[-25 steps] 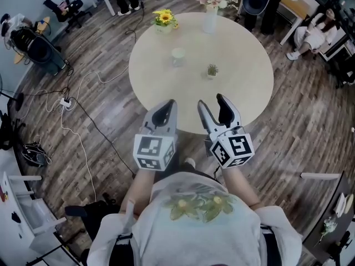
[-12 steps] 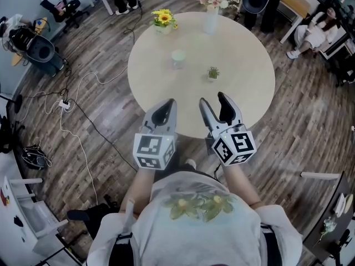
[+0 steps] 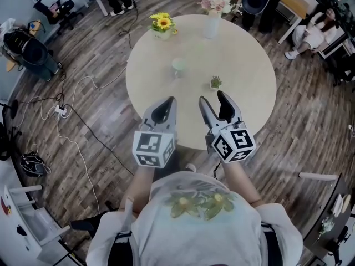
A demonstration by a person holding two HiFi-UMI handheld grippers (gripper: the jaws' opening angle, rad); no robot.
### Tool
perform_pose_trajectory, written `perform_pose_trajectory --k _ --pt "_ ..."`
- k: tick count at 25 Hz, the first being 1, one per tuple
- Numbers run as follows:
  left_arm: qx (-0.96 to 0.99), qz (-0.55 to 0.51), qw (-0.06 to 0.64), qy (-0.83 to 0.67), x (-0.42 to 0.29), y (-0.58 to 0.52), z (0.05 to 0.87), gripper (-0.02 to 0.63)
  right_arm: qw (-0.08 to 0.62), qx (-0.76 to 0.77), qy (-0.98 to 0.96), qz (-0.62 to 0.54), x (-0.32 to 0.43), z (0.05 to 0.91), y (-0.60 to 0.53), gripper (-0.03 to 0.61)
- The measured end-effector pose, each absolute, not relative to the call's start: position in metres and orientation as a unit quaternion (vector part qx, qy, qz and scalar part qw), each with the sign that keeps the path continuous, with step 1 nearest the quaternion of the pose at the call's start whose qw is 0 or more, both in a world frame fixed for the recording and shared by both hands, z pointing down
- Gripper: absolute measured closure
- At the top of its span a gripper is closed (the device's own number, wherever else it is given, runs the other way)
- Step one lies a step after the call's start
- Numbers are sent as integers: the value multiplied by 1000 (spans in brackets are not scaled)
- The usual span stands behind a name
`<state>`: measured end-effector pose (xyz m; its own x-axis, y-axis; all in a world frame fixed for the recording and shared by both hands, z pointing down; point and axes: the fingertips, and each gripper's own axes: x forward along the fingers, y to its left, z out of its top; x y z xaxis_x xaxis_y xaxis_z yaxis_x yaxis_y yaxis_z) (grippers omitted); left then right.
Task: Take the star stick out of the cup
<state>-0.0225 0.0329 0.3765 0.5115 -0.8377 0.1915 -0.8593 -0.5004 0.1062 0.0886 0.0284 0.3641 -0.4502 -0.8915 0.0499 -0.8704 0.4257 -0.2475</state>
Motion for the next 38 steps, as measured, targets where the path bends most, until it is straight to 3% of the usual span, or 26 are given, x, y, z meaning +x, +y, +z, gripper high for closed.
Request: perform_pose_trajectory --k 38 --pt "906 92 124 -394 -69 -129 403 612 35 -593 775 -215 55 412 -148 325"
